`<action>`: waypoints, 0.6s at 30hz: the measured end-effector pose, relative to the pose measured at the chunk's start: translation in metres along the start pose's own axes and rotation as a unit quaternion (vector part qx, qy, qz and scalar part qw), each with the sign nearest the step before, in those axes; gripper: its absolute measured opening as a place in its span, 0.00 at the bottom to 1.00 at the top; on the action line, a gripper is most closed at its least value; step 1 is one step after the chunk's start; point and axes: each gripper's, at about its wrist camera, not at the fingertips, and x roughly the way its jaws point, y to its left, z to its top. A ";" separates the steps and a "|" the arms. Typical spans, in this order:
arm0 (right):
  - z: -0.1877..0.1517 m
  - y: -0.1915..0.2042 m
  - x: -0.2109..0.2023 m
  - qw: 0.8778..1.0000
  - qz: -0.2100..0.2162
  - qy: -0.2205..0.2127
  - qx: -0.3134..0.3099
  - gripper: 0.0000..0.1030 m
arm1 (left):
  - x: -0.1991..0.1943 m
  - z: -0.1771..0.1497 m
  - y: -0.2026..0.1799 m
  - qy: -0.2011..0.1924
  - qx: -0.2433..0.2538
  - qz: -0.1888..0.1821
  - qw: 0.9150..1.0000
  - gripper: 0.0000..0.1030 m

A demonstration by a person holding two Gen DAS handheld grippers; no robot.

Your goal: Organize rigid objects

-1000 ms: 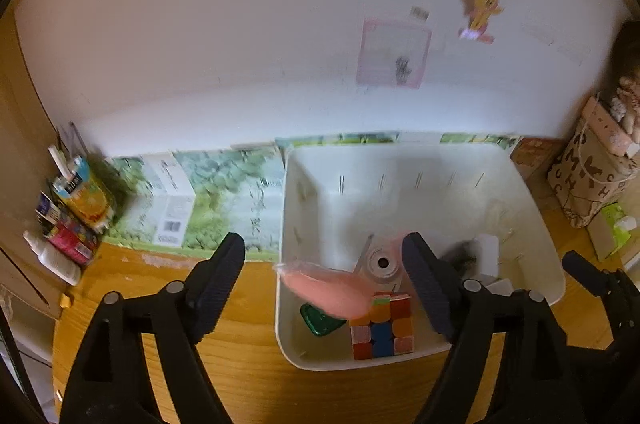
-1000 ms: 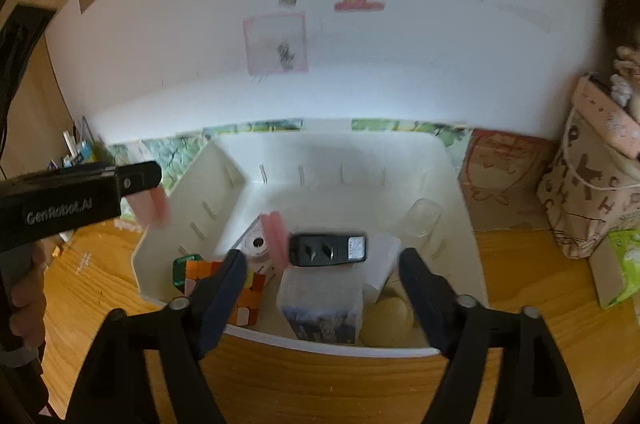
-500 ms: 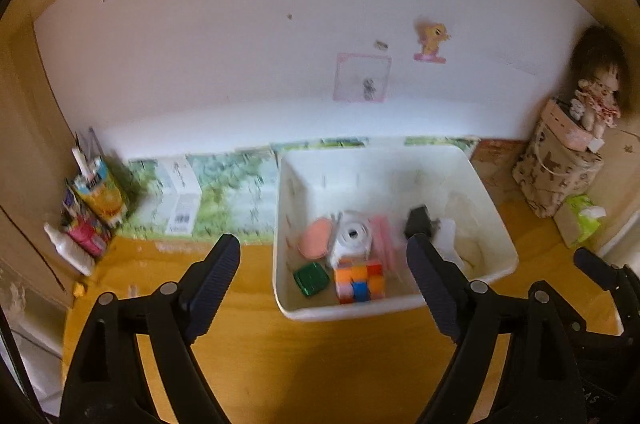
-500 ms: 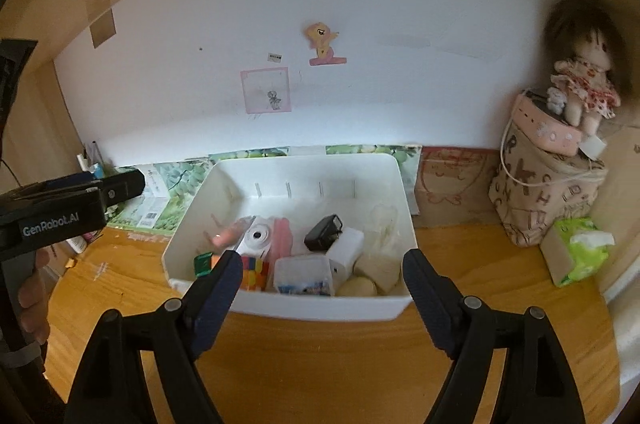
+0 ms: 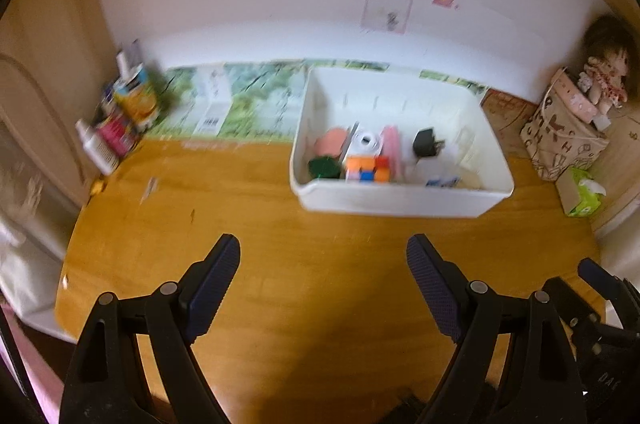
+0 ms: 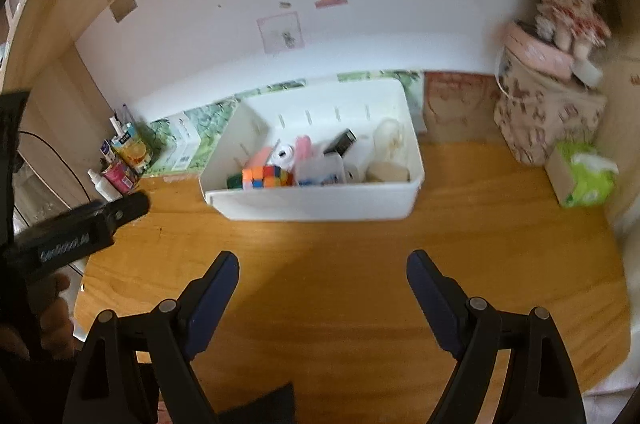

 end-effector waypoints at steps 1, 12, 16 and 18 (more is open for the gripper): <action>-0.002 0.000 -0.001 1.000 -0.001 0.003 0.003 0.86 | -0.002 -0.003 0.000 0.006 0.001 0.003 1.000 0.85; -0.026 0.023 -0.031 0.997 -0.032 0.036 -0.062 1.00 | -0.021 -0.024 -0.002 0.009 -0.017 0.035 0.999 0.85; -0.030 0.023 -0.032 0.997 -0.032 0.045 -0.057 1.00 | -0.027 -0.027 -0.010 -0.002 -0.012 0.035 0.999 0.86; -0.033 0.022 -0.032 0.997 -0.030 0.054 -0.046 1.00 | -0.028 -0.029 -0.015 -0.006 -0.004 0.038 0.999 0.89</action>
